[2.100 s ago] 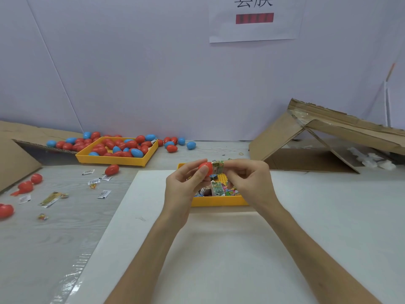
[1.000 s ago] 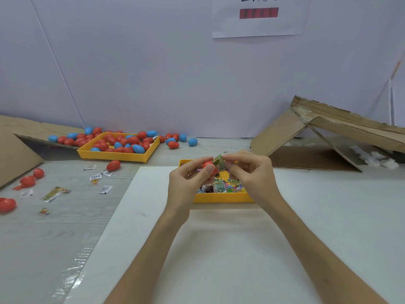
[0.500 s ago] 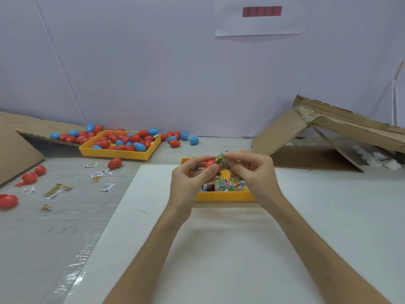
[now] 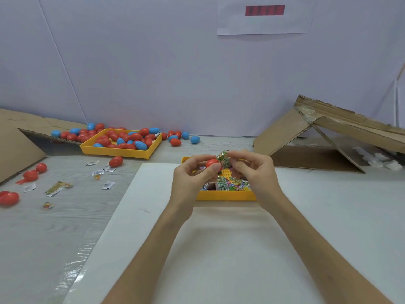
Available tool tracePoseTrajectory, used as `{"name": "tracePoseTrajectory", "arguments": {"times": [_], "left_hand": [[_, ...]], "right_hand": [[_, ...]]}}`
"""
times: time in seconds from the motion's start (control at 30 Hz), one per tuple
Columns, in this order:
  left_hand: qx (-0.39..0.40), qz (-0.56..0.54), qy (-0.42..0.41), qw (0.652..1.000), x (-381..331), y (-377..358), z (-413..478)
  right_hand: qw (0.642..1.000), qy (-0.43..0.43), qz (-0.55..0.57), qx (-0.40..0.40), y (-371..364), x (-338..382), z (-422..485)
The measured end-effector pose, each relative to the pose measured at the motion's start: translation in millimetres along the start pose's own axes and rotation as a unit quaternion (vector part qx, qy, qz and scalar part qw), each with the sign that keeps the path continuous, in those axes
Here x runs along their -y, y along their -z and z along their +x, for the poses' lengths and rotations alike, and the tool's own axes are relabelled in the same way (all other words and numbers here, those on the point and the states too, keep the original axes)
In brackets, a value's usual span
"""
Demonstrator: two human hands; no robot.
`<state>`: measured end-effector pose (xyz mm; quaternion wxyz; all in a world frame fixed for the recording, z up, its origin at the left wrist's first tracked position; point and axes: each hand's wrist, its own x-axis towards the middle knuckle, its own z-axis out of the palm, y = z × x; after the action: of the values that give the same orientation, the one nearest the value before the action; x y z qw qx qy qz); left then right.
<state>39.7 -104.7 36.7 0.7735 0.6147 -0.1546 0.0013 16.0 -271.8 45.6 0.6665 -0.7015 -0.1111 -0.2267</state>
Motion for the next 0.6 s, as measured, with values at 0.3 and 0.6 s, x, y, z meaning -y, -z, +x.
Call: {"name": "tracePoseTrajectory", "arguments": {"times": [0.3,0.6], "left_hand": [[0.004,-0.002,0.0,1.0,0.9,1.2,0.8],[0.007,-0.018,0.009,1.0,2.6,1.2,0.8]], "right_hand": [[1.0,0.018,-0.002,0.009,-1.2,2.5,-0.7],[0.998,0.046,-0.041,0.017,-1.1,3.2,-2.1]]}}
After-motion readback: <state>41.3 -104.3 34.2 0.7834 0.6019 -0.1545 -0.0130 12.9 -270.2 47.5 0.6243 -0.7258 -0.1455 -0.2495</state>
